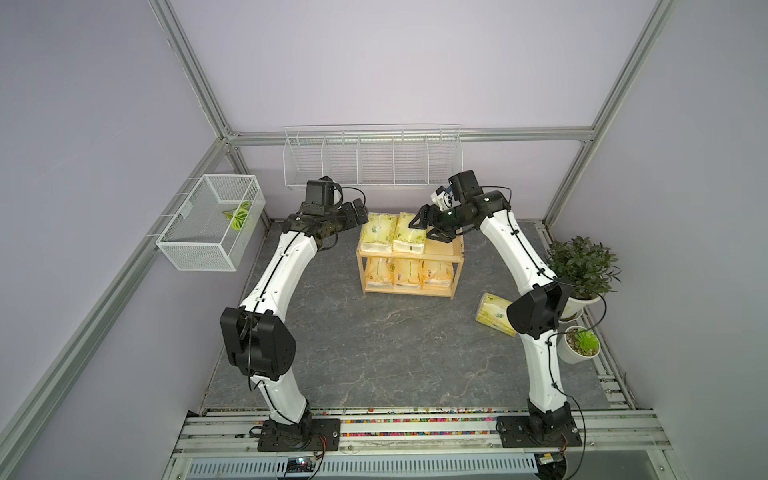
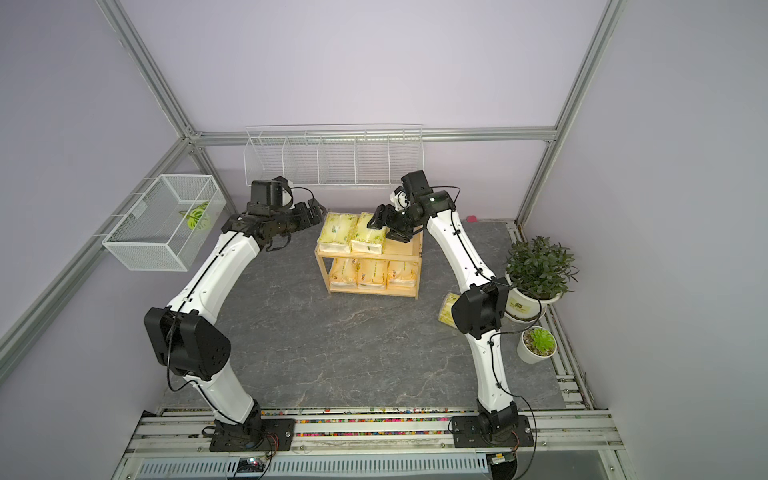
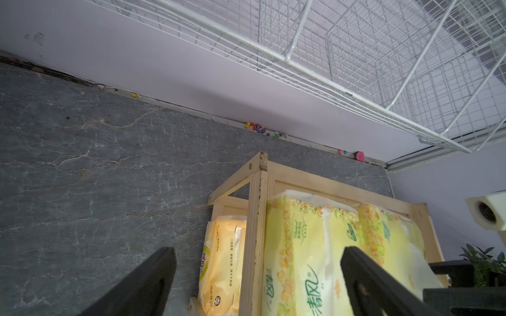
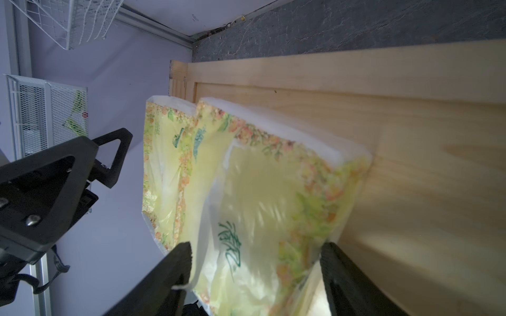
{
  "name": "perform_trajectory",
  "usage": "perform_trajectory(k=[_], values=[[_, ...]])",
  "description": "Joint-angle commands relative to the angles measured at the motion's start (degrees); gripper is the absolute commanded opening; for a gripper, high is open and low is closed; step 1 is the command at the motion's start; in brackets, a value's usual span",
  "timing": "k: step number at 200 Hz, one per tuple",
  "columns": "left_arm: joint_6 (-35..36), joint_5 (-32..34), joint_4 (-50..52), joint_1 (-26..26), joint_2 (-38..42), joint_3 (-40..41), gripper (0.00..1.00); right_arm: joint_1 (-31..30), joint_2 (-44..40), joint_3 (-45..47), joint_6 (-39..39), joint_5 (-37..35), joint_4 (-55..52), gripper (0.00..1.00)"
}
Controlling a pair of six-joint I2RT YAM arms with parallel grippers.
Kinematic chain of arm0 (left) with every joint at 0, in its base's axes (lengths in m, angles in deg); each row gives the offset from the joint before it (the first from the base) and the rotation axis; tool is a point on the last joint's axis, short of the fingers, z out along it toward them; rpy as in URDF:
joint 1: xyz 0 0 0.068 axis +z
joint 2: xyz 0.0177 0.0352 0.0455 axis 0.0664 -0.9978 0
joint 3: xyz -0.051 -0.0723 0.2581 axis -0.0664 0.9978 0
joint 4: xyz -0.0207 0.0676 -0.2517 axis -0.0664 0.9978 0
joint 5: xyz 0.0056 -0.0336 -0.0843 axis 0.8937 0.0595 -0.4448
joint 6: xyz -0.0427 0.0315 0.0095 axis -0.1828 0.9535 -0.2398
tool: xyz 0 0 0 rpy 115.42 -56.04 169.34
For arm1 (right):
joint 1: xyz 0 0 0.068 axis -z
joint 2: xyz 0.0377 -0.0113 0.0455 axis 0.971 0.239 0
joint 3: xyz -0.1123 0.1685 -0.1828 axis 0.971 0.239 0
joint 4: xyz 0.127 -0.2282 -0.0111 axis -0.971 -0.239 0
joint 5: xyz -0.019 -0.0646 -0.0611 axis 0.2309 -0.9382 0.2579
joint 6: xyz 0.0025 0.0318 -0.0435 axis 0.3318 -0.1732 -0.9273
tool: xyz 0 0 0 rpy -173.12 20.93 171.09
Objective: Place the tissue boxes on the shelf by color
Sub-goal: Place a box of tissues on the shelf.
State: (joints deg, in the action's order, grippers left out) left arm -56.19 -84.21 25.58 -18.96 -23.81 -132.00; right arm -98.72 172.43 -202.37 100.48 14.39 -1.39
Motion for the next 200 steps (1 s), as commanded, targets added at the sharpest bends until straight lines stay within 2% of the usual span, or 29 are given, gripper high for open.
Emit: perform_trajectory(k=[1, 57, 121, 159, 200], values=[[-0.11, -1.96, -2.11, 0.22, 0.02, 0.43, 1.00, -0.75, 1.39, -1.73, 0.63, 2.20, 2.90, 0.79], [-0.10, -3.01, -2.48, 0.25, 0.02, 0.52, 1.00, -0.89, 4.73, -5.18, 0.36, 3.04, 2.95, 0.79], [-0.47, -3.01, -2.73, 0.22, 0.15, 0.58, 1.00, -2.02, 4.88, -5.29, 1.59, 2.85, 4.61, 0.78], [-0.43, -2.74, -2.73, 0.22, 0.81, 0.46, 1.00, -1.59, 2.09, -5.29, -0.59, -3.00, 1.88, 0.80], [-0.41, -2.82, -2.20, 0.22, 1.27, -0.81, 1.00, 0.12, -4.25, -3.95, -2.36, -10.03, 0.35, 0.85]])
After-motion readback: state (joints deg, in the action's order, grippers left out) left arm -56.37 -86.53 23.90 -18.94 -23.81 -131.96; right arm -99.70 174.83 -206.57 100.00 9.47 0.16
